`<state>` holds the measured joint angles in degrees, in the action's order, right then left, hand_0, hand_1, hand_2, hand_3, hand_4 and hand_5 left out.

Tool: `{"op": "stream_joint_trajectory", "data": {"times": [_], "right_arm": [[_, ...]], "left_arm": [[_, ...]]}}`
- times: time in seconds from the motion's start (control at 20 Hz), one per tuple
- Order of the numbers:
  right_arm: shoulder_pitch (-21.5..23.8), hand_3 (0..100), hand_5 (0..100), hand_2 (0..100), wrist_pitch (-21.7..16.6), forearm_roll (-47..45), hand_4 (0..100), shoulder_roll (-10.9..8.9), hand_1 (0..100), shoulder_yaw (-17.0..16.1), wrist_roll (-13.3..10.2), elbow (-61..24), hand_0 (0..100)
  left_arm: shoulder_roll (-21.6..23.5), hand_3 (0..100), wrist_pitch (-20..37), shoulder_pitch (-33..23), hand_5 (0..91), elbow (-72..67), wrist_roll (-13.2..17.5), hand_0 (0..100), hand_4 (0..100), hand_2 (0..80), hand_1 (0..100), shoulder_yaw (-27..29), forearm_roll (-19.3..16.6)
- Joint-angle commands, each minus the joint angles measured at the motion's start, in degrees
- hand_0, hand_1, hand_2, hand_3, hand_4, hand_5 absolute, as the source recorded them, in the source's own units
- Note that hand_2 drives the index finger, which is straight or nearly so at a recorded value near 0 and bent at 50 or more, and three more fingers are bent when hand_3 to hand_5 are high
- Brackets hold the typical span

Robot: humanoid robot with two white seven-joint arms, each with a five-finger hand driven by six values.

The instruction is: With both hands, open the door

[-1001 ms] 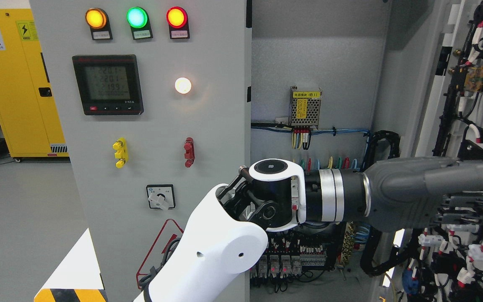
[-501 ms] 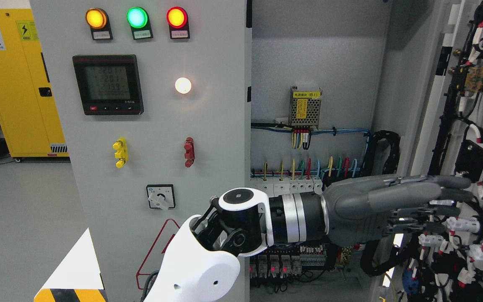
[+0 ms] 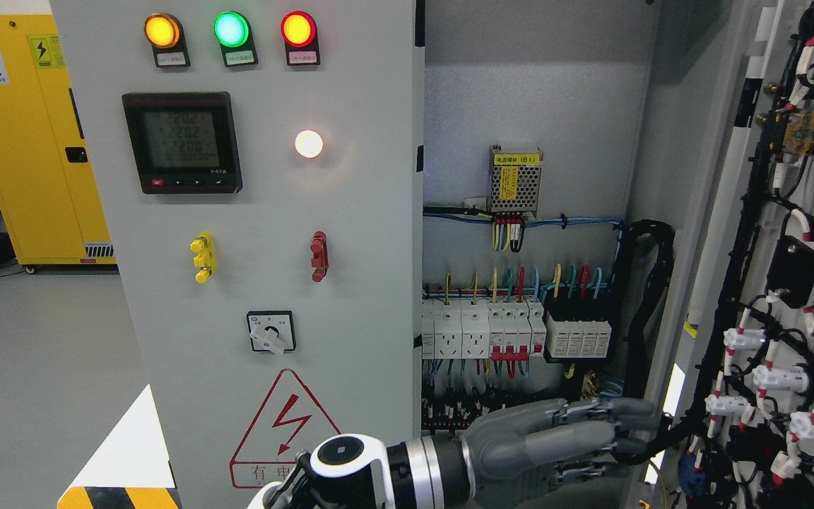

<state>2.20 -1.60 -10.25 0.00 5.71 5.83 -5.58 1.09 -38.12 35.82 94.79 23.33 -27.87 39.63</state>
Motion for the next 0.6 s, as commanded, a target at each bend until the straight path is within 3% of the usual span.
{"op": "stream_joint_trajectory", "data": {"times": [0.0, 0.35, 0.55], "right_arm": [[0.00, 0, 0, 4, 0.02, -0.03, 0, 0.53, 50, 0.00, -0.03, 0.13, 0], [0.00, 0, 0, 4, 0.02, 0.06, 0, 0.53, 50, 0.09, -0.03, 0.13, 0], [0.09, 0, 0, 4, 0.02, 0.06, 0, 0.53, 50, 0.09, -0.03, 0.13, 0]], "left_arm": [[8.93, 0, 0.15, -17.50, 0.0, 7.51, -6.44, 12, 0, 0.0, 56, 4.21, -4.74], [10.94, 0, 2.69, -41.32, 0.0, 4.98, -6.98, 12, 0, 0.0, 56, 10.19, -5.71], [12.27, 0, 6.21, -46.09, 0.0, -3.62, -6.98, 12, 0, 0.0, 56, 13.53, -5.71]]}}
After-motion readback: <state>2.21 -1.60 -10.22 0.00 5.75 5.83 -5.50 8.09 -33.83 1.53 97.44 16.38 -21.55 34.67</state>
